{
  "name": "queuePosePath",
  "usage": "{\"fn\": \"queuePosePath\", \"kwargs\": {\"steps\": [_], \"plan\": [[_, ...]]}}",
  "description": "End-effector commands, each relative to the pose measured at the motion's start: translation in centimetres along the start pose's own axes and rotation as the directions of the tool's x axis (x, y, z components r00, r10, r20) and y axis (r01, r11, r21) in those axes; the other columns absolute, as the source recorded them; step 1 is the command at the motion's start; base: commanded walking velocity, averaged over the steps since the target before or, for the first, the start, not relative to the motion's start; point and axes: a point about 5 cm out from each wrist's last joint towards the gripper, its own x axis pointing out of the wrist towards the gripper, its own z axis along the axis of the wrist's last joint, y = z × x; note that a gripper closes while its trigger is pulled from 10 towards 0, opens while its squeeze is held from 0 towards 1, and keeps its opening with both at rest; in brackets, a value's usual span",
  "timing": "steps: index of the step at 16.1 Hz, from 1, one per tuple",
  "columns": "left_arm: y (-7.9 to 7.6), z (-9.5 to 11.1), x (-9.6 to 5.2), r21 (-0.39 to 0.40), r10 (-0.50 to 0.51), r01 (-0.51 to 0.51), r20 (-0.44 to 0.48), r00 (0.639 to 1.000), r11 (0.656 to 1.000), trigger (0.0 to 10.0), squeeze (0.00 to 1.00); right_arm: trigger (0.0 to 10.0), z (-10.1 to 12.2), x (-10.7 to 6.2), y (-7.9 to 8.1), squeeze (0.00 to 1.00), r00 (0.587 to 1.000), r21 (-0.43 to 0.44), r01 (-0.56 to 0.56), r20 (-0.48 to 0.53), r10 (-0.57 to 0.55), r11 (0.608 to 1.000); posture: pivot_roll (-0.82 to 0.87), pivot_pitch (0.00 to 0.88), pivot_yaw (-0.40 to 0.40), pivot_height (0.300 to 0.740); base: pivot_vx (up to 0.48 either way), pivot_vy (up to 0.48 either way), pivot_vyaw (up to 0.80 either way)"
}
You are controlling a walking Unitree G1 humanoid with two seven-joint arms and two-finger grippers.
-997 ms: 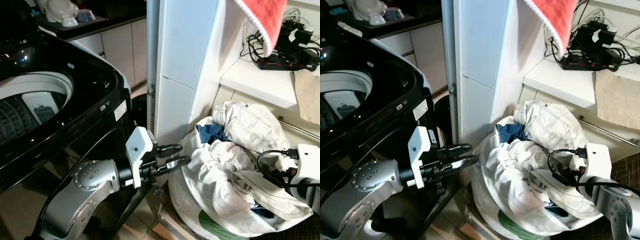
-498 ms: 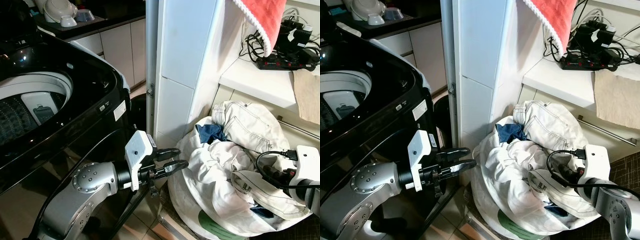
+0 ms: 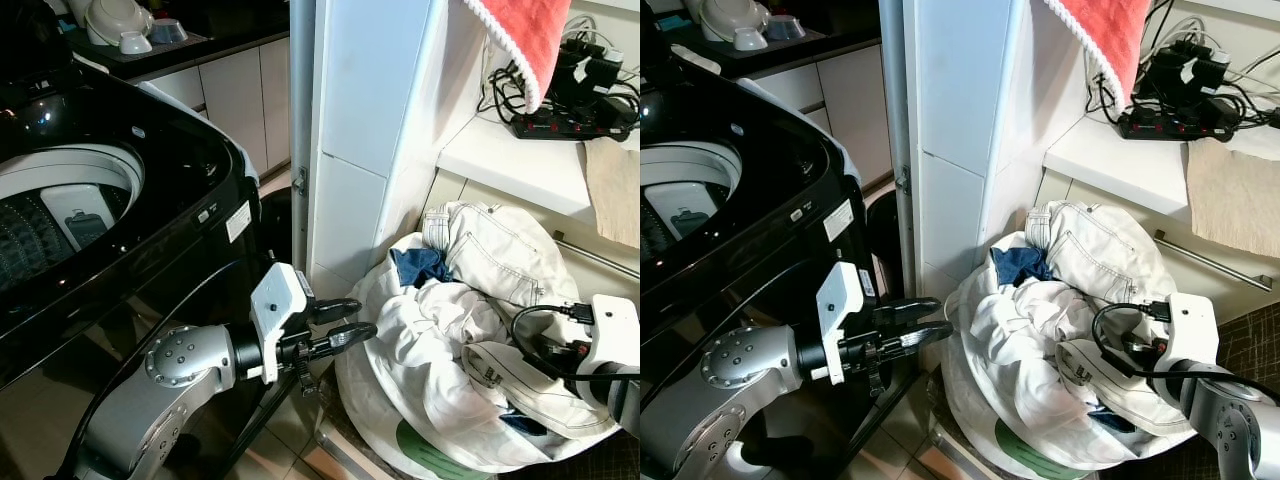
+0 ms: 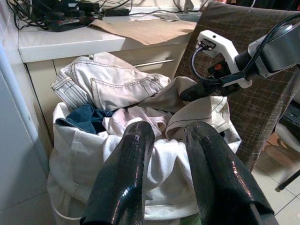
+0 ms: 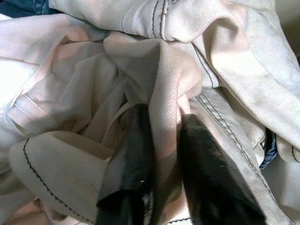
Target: Clothes washing
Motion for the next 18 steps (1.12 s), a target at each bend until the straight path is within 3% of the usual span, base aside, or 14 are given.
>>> {"fn": "queuePosePath", "kwargs": {"steps": [1, 9, 11, 12, 13, 14, 15, 16, 18], "plan": [[0.1, 0.1, 0.0, 0.018, 0.002, -0.002, -0.007, 1.0, 1.0, 10.0, 0.0, 0.0, 0.1, -0.1, -0.4, 0.0, 1.0, 0.013, 0.008, 0.013, -0.009, 1.0, -0.07, 0.0, -0.024, 0.74, 0.0, 0.0, 0.0], [0.4, 0.1, 0.0, 0.023, 0.022, -0.022, 0.001, 1.0, 0.999, 10.0, 0.0, 0.0, 0.9, -0.4, -0.4, 0.0, 0.998, 0.035, -0.013, 0.068, 0.01, 0.999, -0.08, 0.0, -0.027, 0.74, 0.0, 0.0, 0.0], [0.6, 0.2, 0.0, 0.024, 0.034, -0.035, 0.012, 0.999, 0.999, 10.0, 0.0, 0.0, 3.0, -1.1, -0.5, 0.0, 0.977, 0.099, -0.1, 0.2, 0.078, 0.99, -0.08, 0.0, -0.023, 0.74, 0.0, 0.0, 0.0], [0.9, 0.5, 0.1, 0.033, 0.048, -0.049, 0.028, 0.998, 0.998, 10.0, 0.0, 0.0, 5.4, -2.6, -0.1, 0.0, 0.907, 0.153, -0.292, 0.356, 0.223, 0.944, -0.08, 0.0, -0.022, 0.74, 0.0, 0.0, 0.0], [1.0, 0.6, 0.1, 0.037, 0.052, -0.053, 0.034, 0.998, 0.998, 10.0, 0.0, 0.0, 6.0, -3.1, 0.1, 0.0, 0.88, 0.146, -0.344, 0.396, 0.264, 0.928, -0.08, 0.0, -0.022, 0.74, 0.0, 0.0, 0.0], [1.4, 1.5, 0.2, 0.06, 0.073, -0.078, 0.072, 0.995, 0.995, 10.0, 0.0, 0.0, 8.5, -5.5, 1.2, 0.0, 0.734, 0.045, -0.523, 0.531, 0.423, 0.851, -0.08, 0.0, -0.022, 0.74, 0.0, 0.0, 0.0], [2.0, 2.6, 0.4, 0.081, 0.1, -0.111, 0.128, 0.987, 0.991, 10.0, 0.0, 0.0, 10.8, -8.1, 2.4, 0.0, 0.557, -0.068, -0.657, 0.628, 0.544, 0.751, -0.08, 0.0, -0.022, 0.74, 0.0, 0.0, 0.0], [2.4, 3.6, 0.6, 0.089, 0.12, -0.138, 0.177, 0.977, 0.986, 10.0, 0.0, 0.0, 12.0, -9.4, 3.1, 0.0, 0.446, -0.135, -0.717, 0.665, 0.599, 0.684, -0.08, 0.0, -0.024, 0.74, 0.0, 0.0, 0.0], [3.6, 6.3, 1.4, 0.09, 0.18, -0.218, 0.313, 0.932, 0.972, 10.0, 0.0, 0.0, 14.0, -10.7, 5.0, 0.0, 0.318, -0.222, -0.775, 0.672, 0.669, 0.592, -0.09, 0.0, -0.028, 0.74, 0.0, 0.0, 0.0]]}}
